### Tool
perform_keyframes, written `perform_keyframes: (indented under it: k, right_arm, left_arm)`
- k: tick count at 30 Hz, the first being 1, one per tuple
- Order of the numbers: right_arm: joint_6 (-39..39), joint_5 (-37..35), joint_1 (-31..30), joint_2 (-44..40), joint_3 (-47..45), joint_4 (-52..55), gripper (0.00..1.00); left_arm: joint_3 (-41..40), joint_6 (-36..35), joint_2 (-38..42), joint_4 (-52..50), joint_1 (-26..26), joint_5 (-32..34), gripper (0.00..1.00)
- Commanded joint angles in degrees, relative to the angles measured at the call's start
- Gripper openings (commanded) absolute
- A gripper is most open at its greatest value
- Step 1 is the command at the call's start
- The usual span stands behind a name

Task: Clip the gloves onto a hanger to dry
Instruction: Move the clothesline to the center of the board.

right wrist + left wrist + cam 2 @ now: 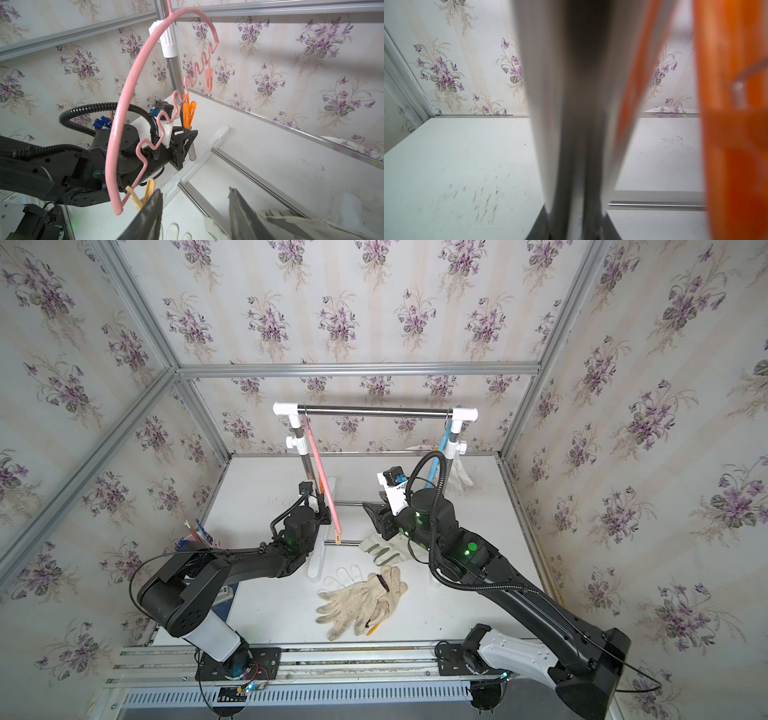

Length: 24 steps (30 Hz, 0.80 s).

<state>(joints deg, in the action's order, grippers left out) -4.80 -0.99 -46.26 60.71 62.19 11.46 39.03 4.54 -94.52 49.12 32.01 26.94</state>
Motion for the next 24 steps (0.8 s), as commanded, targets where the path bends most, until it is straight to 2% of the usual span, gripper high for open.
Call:
perform_keyframes:
  k: [1, 3, 4, 8, 11, 13, 20, 22, 24]
  right_arm:
    - [-1.00, -1.11, -0.06, -0.22, -0.05, -0.19, 0.53]
    - [-1.00, -1.19, -0.01, -0.24, -0.18, -0.37, 0.54]
    - [-0.87, -1.35, 0.00, -0.23, -0.21, -0.32, 0.54]
    - [0.43, -2.19, -0.04, -0.44, 0.23, -0.40, 0.56]
    - [1.59, -2.61, 0.02, -0.69, 0.97, -0.42, 0.57]
    - [2.51, -2.60, -0.03, -0.81, 1.20, -0.21, 0.58]
    - [3.20, 3.33, 0.02, -2.81, 0.24, -0.15, 0.56]
    - [2.16, 4.22, -0.05, -3.85, -0.21, -0.07, 0.53]
    - [1.12, 3.81, -0.12, -4.50, 0.13, 1.67, 0.48]
  left_arm:
    - [-0.74, 1.68, 0.19, -2.19, 0.83, -0.93, 0.16]
    - [-1.28, 1.36, 0.85, -2.22, 0.83, -0.75, 0.24]
    - [-1.61, 1.04, 1.30, -2.23, 0.80, -0.62, 0.32]
    - [-2.12, -3.11, 3.88, -2.80, 0.84, 0.92, 0.72]
    - [-1.37, -7.10, 7.38, -7.05, 0.64, 3.98, 0.92]
    - [0.24, -7.15, 10.65, -14.07, 0.26, 6.00, 1.00]
    - [8.65, 4.17, 24.54, -50.86, -2.26, 10.20, 1.00]
    - [7.24, 3.36, 29.14, -53.69, -2.71, 8.68, 1.00]
    - [4.83, 0.99, 35.42, -54.67, -2.96, 4.18, 1.00]
